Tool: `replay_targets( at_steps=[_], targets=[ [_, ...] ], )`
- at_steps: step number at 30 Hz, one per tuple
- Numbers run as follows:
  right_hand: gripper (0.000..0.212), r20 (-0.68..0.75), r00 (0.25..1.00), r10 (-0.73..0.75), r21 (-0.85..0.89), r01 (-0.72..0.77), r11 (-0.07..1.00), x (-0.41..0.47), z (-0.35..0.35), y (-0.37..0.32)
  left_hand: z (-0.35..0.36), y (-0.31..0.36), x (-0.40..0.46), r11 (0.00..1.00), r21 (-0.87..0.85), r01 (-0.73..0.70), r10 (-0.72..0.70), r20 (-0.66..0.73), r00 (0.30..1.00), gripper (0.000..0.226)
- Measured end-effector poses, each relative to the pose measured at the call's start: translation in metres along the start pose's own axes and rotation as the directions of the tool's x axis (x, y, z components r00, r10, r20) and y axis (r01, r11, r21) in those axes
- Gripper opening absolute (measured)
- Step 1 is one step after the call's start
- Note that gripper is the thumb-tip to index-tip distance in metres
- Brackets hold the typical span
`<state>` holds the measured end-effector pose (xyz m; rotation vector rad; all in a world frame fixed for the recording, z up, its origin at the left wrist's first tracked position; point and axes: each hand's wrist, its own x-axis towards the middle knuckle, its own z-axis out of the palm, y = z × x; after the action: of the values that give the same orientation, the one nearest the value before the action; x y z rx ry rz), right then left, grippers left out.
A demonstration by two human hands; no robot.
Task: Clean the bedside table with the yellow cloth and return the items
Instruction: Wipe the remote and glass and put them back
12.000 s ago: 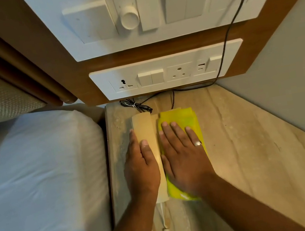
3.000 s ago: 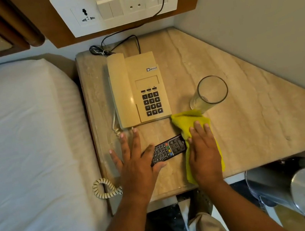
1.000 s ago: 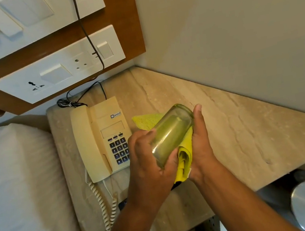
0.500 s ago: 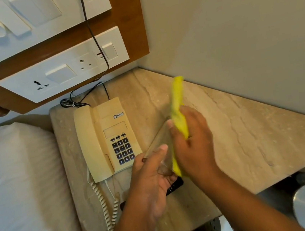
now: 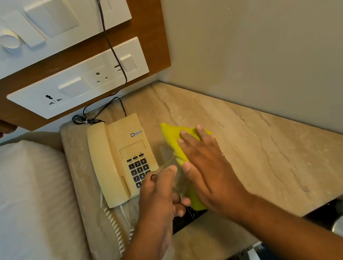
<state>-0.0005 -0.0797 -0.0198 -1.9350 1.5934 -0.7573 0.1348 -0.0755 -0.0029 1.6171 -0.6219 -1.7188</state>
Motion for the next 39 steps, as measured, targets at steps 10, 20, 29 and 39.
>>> replay_targets(
  at_steps=[10,20,29,39],
  targets=[
    [0.054,-0.075,0.942,0.328,0.144,-0.315,0.938,0.002,0.006,0.012,0.006,-0.006,0.001,0.994,0.111,0.018,-0.012,-0.053,0.999,0.036],
    [0.038,-0.297,0.883,0.363,0.119,-0.343,0.932,0.001,-0.027,0.059,0.023,0.051,0.042,0.691,0.723,-0.027,0.151,-0.108,0.983,0.062],
    [0.068,0.27,0.909,0.318,-0.612,-0.093,0.785,-0.011,0.004,0.113,0.027,0.049,0.072,0.392,0.919,-0.052,0.287,-0.068,0.956,0.07],
    [0.078,0.289,0.902,0.319,-0.615,-0.08,0.784,-0.012,0.008,0.117,0.039,0.045,0.079,0.326,0.942,-0.079,0.338,-0.038,0.941,0.075]
  ],
)
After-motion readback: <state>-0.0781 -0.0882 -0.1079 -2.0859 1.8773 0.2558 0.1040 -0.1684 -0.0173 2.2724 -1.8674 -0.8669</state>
